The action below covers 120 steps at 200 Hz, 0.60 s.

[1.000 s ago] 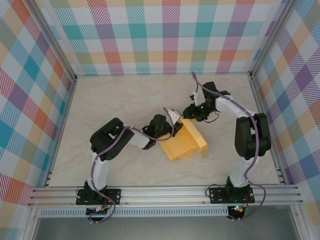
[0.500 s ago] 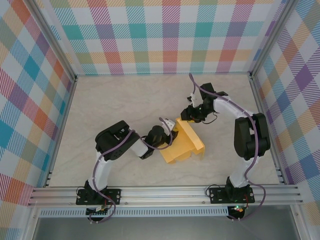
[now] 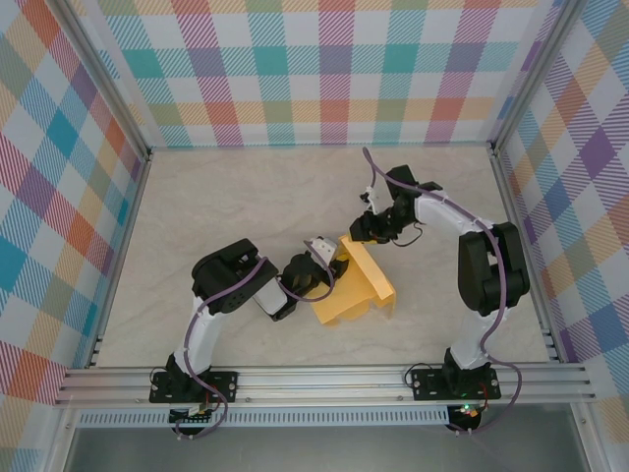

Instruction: Fold the paper box

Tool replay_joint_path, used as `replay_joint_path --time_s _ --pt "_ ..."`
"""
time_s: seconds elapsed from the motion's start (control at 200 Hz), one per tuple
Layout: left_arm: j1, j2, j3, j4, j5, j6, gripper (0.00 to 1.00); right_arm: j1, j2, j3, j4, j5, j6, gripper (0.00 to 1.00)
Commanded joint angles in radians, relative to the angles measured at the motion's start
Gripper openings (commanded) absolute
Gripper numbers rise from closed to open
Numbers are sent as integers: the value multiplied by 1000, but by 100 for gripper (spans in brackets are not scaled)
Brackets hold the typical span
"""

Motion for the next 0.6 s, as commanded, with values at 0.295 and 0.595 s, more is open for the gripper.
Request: replay_joint_path --time_s 0.295,0.595 --pt "7 -83 -81 71 36 36 37 30 -15 -91 -39 -61 -110 35" --pt "-51 -37 -85 108 8 140 27 76 -25 -116 -44 -48 -126 35"
